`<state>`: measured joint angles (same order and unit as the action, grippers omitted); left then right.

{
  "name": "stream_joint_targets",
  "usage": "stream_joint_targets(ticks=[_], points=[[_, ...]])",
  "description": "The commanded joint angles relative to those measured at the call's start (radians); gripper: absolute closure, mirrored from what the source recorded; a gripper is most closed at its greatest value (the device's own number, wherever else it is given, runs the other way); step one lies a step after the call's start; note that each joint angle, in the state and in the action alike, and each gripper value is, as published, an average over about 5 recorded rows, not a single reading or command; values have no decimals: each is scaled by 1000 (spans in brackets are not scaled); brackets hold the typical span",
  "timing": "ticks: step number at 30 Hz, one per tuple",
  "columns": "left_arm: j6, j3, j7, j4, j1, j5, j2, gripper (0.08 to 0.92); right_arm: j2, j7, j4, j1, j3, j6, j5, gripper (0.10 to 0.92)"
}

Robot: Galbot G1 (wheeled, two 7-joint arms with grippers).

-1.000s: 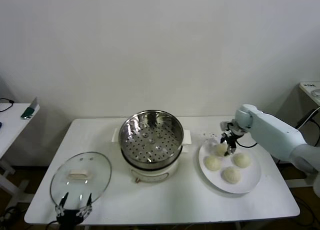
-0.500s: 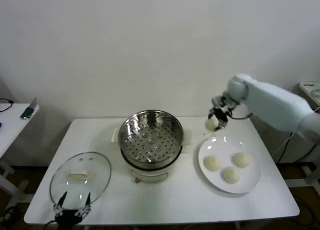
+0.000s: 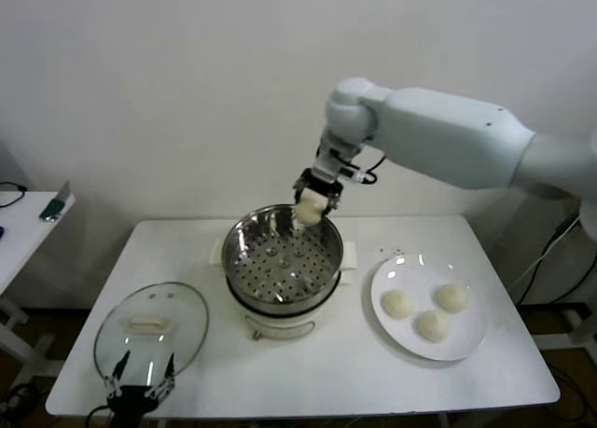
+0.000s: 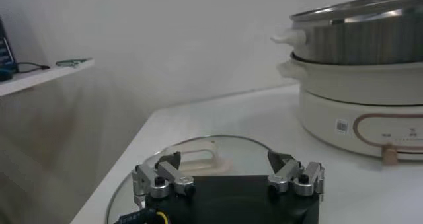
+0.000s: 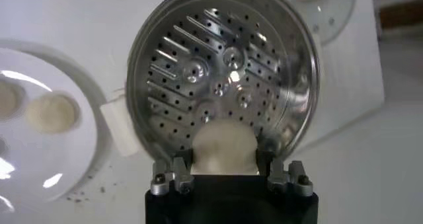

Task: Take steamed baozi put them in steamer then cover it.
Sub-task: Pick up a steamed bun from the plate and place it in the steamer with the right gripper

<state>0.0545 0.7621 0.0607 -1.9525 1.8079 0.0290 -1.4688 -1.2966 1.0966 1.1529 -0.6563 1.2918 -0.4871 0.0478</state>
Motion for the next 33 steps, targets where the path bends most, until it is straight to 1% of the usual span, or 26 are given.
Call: stream_joint_targets(ticks=[1, 4, 8, 24, 27, 29, 31, 33], points=[[-3, -2, -2, -10, 4, -9, -7, 177, -102, -41, -78, 110, -24, -173, 229, 389], [-1, -6, -3, -7, 5, -12, -11, 177, -114, -70, -158, 174, -71, -214, 327, 389], [1, -9, -4, -2, 4, -17, -13, 177, -135, -88, -242, 229, -125, -244, 408, 389], [3, -10, -10, 17, -16, -19, -13, 177, -232, -146, -419, 322, -213, -282, 528, 384], [3, -10, -11, 16, -17, -18, -13, 177, -237, -141, -429, 325, -211, -285, 515, 352], [2, -10, -11, 15, -17, -17, -12, 177, -236, -135, -427, 321, -202, -287, 490, 306], [2, -10, -11, 15, -18, -16, -12, 177, -230, -129, -416, 312, -187, -287, 449, 255], [2, -10, -11, 14, -18, -16, -12, 177, -217, -116, -391, 290, -168, -283, 387, 224]])
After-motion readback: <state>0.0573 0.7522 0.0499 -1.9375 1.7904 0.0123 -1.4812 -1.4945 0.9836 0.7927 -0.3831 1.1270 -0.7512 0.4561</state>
